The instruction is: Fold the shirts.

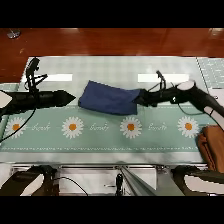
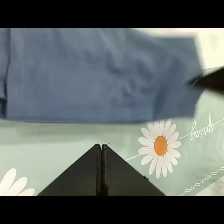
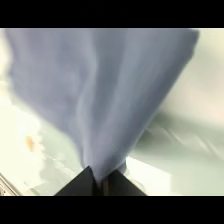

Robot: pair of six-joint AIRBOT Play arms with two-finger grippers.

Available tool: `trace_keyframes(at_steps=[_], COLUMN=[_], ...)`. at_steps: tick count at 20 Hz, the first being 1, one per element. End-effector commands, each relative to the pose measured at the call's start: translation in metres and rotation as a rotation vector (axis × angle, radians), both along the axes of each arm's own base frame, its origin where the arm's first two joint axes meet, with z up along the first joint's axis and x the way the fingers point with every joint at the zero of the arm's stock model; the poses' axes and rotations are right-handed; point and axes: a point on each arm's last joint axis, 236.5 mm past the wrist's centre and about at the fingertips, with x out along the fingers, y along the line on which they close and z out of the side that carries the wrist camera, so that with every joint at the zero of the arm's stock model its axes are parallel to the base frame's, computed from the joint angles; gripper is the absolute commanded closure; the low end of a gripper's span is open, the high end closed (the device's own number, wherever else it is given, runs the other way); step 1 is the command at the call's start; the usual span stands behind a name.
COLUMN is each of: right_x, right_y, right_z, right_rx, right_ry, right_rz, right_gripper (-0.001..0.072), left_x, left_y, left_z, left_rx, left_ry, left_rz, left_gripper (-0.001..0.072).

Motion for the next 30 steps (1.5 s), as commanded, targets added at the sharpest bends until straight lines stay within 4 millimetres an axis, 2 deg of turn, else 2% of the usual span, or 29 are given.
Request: trace_keyframes(at_steps=[1, 3, 5, 7, 10, 12, 14, 17, 18, 20, 23, 25, 26, 27, 28, 29, 30], right_x=[0.035, 0.059, 0.064, 0.062, 0.045, 0.031, 0.01, -0.046, -0.063, -0.096, -0.163, -0.228, -0.269, -0.298, -0.316, -0.332, -0.349], right_y=[-0.011, -0.039, -0.065, -0.097, -0.135, -0.182, -0.235, -0.312, -0.328, -0.348, -0.366, -0.389, -0.402, -0.407, -0.405, -0.404, -0.406], right_z=[0.083, 0.135, 0.179, 0.213, 0.24, 0.251, 0.258, 0.261, 0.266, 0.261, 0.227, 0.204, 0.196, 0.191, 0.181, 0.174, 0.17], right_rx=[-0.116, -0.268, -0.399, -0.52, -0.56, -0.574, -0.594, -0.648, -0.65, -0.659, -0.707, -0.839, -0.925, -0.971, -0.977, -0.991, -1.02], right_ry=[-0.149, -0.256, -0.334, -0.366, -0.341, -0.289, -0.217, -0.07, -0.061, -0.016, 0.137, 0.303, 0.42, 0.505, 0.562, 0.612, 0.67], right_rz=[0.083, 0.045, 0.029, -0.028, -0.083, -0.203, -0.336, -0.522, -0.591, -0.678, -0.805, -0.94, -1.049, -1.143, -1.198, -1.251, -1.322], right_gripper=[0.0691, 0.0691, 0.0691, 0.0692, 0.0691, 0.0692, 0.0692, 0.0692, 0.0692, 0.0691, 0.0692, 0.0691, 0.0691, 0.0691, 0.0691, 0.0662, 0.0397], left_x=[0.0, 0.0, -0.001, -0.001, -0.002, -0.002, -0.002, -0.001, 0.0, 0.002, 0.005, 0.006, 0.006, 0.005, 0.005, 0.005, 0.006], left_y=[0.0, 0.0, -0.001, -0.001, -0.001, -0.001, -0.001, -0.003, -0.004, -0.004, -0.003, -0.002, -0.002, -0.002, -0.002, -0.003, -0.003], left_z=[0.0, 0.0, -0.001, -0.001, -0.001, -0.001, -0.001, 0.002, 0.004, 0.005, 0.006, 0.007, 0.007, 0.006, 0.006, 0.006, 0.006], left_rx=[0.0, -0.001, 0.0, 0.0, -0.002, -0.002, -0.002, -0.019, -0.027, -0.035, -0.034, -0.034, -0.034, -0.034, -0.034, -0.034, -0.035], left_ry=[0.001, 0.002, 0.005, 0.005, 0.008, 0.008, 0.008, 0.006, 0.003, 0.0, -0.013, -0.014, -0.014, -0.014, -0.013, -0.013, -0.013], left_rz=[-0.001, -0.001, -0.004, -0.004, -0.004, -0.003, -0.003, 0.001, 0.006, 0.01, 0.023, 0.024, 0.024, 0.023, 0.023, 0.024, 0.024], left_gripper=[0.0678, 0.0678, 0.0678, 0.0678, 0.0678, 0.0678, 0.0678, 0.0678, 0.0678, 0.0678, 0.0678, 0.0678, 0.0678, 0.0678, 0.0678, 0.0678, 0.0678])
